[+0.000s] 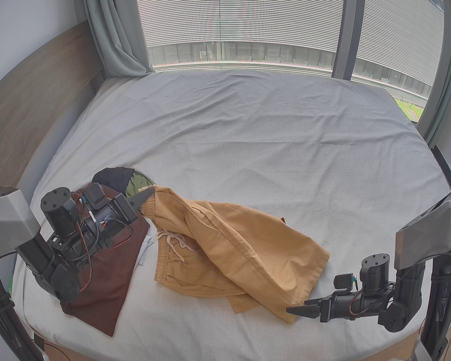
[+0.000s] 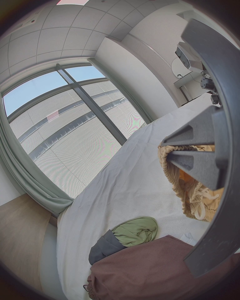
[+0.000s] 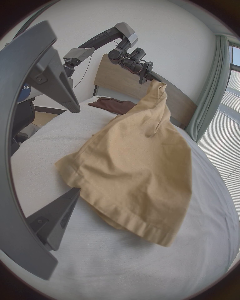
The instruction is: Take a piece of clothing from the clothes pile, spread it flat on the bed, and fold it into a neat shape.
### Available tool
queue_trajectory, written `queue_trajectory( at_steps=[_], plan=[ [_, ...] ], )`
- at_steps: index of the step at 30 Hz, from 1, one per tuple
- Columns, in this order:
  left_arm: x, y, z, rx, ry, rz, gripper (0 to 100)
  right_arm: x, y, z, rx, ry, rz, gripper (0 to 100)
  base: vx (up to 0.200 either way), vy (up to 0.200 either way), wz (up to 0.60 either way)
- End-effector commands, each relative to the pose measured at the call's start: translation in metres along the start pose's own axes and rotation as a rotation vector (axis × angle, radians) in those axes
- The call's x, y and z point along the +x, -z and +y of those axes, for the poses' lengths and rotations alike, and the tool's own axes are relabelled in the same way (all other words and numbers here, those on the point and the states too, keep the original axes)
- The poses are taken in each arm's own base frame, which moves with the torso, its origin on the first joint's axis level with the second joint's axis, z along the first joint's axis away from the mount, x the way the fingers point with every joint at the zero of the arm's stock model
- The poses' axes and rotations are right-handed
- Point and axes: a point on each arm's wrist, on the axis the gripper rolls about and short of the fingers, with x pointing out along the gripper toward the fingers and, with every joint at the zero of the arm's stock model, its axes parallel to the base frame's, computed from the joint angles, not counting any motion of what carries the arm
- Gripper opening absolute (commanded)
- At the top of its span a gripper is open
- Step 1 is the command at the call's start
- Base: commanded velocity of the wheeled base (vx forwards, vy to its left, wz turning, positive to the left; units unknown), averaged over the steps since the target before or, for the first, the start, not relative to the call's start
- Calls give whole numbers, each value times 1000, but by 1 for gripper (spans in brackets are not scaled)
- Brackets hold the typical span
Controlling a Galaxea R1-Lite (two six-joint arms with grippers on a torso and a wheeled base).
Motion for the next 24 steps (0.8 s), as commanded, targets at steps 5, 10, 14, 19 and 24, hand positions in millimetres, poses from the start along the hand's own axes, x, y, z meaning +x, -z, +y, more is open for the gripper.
queue_trajectory(
  at_steps=[5, 10, 14, 19, 24],
  plan=[
    [0, -3, 1, 2, -2, -10, 0, 11, 22, -9, 65, 21, 90, 100, 0, 0, 0],
    [0, -3, 1, 2, -2, -10, 0, 11, 20, -8, 59, 14, 81, 100, 0, 0, 0],
    [0, -2, 1, 2, -3, -9, 0, 19, 18, -6, 40, -7, 78, 100, 0, 0, 0],
    [0, -2, 1, 0, -3, -5, 0, 19, 15, -4, 29, -15, 63, 100, 0, 0, 0],
    [0, 0, 1, 0, -2, -2, 0, 13, 7, 3, 6, -30, 28, 100, 0, 0, 0]
  ],
)
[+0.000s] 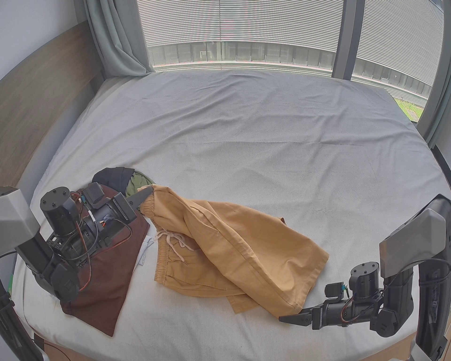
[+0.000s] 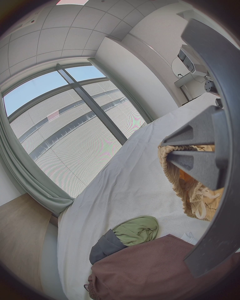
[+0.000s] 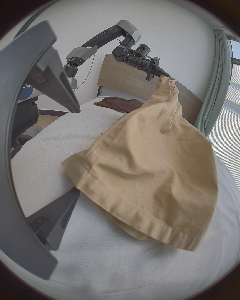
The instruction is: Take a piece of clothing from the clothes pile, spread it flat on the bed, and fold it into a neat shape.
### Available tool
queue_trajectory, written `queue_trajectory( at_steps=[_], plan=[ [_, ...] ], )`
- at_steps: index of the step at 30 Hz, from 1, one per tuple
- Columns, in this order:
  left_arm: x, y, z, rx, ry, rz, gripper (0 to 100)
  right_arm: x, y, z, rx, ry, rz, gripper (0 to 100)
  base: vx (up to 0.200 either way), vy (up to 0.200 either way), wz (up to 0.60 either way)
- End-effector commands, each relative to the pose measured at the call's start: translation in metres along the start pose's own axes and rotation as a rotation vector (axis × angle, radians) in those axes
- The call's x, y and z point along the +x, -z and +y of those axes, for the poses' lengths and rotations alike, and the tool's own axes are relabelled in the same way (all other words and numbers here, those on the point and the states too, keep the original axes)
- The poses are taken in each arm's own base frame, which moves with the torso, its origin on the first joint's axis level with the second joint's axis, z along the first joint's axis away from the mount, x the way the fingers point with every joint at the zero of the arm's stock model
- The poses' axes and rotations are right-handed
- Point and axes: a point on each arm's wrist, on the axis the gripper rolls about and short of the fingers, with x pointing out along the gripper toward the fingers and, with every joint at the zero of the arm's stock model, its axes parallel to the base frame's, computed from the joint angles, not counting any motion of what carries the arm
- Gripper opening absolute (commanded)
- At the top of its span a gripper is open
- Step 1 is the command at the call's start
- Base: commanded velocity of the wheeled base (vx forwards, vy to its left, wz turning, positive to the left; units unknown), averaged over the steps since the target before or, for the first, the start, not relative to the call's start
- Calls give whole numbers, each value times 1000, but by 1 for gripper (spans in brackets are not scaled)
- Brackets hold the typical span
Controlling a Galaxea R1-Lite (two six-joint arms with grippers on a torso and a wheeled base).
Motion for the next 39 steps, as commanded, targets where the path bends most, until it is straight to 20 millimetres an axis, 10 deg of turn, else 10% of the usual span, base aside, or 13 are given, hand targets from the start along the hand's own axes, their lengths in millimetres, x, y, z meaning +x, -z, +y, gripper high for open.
queue_trajectory(
  at_steps=[1, 9, 10, 23, 39],
  plan=[
    [0, 1, 0, -2, 0, 4, 0, -6, -8, 8, -29, -18, -41, 100, 0, 0, 0],
    [0, 2, 0, -3, 0, 6, 0, -6, -10, 10, -33, -25, -46, 100, 0, 0, 0],
    [0, 1, 0, -2, 0, 4, 0, -6, -10, 10, -33, -25, -46, 0, 0, 0, 0],
    [2, 3, 6, -7, -15, 10, 0, -12, -19, 11, -50, -31, -95, 0, 0, 0, 0],
    [1, -1, 15, -9, -33, 0, 0, -61, -81, 24, -47, -69, -420, 0, 0, 0, 0]
  ],
)
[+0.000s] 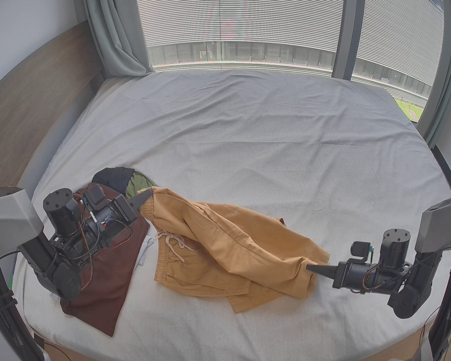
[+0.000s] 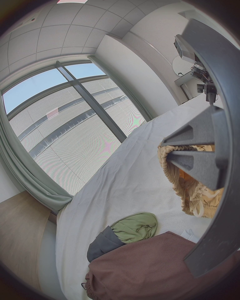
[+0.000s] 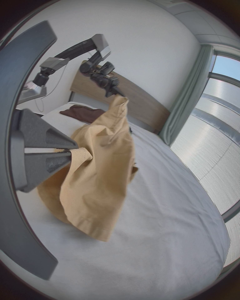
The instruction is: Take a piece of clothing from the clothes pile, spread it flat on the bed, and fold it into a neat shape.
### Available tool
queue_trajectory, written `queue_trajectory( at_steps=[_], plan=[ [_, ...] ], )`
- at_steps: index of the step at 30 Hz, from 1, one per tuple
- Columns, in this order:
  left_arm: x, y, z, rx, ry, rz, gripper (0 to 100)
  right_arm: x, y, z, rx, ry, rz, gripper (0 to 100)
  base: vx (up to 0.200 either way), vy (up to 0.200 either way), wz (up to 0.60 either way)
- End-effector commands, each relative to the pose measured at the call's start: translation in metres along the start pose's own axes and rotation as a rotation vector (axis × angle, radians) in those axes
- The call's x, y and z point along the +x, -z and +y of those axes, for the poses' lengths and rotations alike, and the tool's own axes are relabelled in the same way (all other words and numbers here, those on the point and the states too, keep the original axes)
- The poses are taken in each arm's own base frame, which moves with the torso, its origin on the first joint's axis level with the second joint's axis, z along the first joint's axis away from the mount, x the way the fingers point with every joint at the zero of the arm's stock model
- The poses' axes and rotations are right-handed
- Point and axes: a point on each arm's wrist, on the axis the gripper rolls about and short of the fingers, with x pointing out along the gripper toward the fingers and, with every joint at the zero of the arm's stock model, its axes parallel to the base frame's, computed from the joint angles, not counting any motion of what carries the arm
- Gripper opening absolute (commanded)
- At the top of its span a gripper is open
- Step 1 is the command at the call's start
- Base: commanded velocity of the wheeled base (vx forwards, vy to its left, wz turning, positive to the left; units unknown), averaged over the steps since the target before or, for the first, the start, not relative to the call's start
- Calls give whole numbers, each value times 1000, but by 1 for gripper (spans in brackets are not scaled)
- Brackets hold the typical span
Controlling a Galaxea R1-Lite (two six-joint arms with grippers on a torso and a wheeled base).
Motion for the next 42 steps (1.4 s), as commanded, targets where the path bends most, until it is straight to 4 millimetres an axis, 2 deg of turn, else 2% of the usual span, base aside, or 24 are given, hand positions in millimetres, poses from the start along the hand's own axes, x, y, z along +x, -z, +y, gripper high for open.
queue_trajectory(
  at_steps=[1, 3, 8, 12, 16, 21, 27, 28, 34, 42],
  plan=[
    [-2, -3, 6, -1, -12, -7, 0, -10, -27, 9, -36, -27, -119, 0, 0, 0, 0],
    [-3, -4, 7, -2, -10, -2, 0, -11, -33, 7, -39, -25, -142, 0, 0, 0, 0],
    [-13, -6, 17, -11, -3, 35, 0, -19, -61, 4, -17, -29, -257, 0, 0, 0, 0],
    [-18, -6, 19, -17, 12, 65, 0, -24, -72, 1, 1, -26, -303, 0, 0, 0, 0],
    [-20, -3, 20, -22, 10, 79, 0, -20, -66, 0, 20, -24, -276, 0, 0, 0, 0],
    [-20, -2, 20, -24, 8, 83, 0, 1, -47, -11, 65, -15, -187, 0, 0, 0, 0],
    [-20, -2, 20, -21, 10, 81, 0, 3, -43, -9, 68, -19, -168, 0, 0, 0, 0],
    [-20, -2, 20, -21, 10, 81, 0, 4, -42, -7, 66, -24, -165, 100, 0, 0, 0],
    [-20, -3, 19, -20, 12, 79, 0, 9, -42, -4, 56, -43, -158, 100, 0, 0, 0],
    [-20, -4, 17, -16, 16, 74, 0, 16, -39, -15, 70, -24, -148, 100, 0, 0, 0]
  ],
)
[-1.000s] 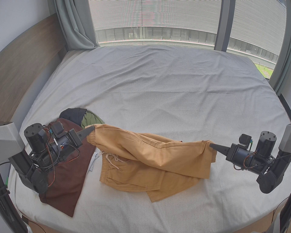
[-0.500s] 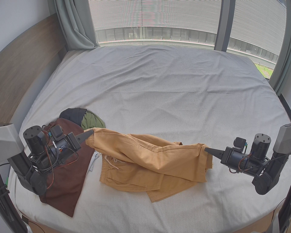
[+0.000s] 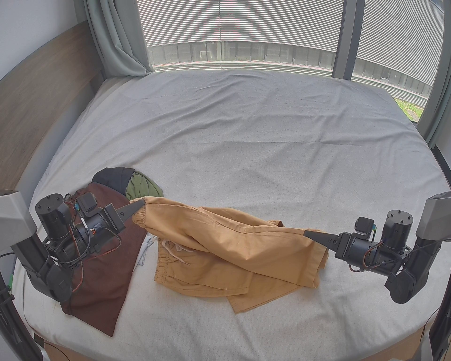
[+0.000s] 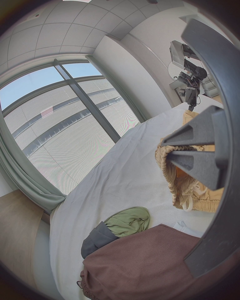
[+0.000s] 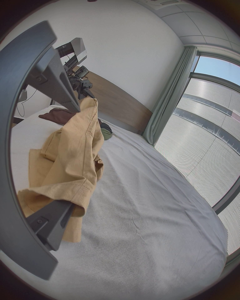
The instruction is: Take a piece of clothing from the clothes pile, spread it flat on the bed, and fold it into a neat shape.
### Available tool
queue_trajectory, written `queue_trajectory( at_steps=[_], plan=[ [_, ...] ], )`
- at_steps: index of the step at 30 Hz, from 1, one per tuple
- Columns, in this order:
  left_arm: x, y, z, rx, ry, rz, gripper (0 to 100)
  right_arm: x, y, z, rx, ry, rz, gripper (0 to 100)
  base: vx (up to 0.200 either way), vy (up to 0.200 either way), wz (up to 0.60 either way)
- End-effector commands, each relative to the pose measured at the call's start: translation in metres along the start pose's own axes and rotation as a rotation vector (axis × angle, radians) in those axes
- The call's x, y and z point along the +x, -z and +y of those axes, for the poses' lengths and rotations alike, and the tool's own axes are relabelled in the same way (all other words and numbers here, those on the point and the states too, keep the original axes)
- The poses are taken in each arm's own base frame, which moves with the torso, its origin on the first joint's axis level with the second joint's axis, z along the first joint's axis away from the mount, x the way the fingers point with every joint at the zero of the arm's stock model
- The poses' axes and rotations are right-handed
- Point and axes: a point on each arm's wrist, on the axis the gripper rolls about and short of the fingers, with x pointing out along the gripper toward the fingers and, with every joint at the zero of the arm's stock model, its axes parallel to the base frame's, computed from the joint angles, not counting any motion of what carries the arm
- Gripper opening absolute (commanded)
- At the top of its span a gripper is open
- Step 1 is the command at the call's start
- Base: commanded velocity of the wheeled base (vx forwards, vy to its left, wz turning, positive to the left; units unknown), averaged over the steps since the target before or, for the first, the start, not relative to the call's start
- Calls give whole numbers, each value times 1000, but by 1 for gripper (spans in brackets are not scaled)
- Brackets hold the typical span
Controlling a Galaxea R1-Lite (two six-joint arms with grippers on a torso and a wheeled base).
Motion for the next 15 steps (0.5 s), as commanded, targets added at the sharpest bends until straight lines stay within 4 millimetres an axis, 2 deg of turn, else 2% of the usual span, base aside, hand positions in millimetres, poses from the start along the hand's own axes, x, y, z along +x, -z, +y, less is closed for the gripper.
queue_trajectory(
  at_steps=[1, 15],
  plan=[
    [0, 0, -1, 1, 3, -1, 0, 6, 2, -7, 7, 9, 6, 100, 0, 0, 0],
    [0, -2, -1, 3, 4, -8, 0, 23, -1, -8, -14, -18, -7, 100, 0, 0, 0]
  ],
)
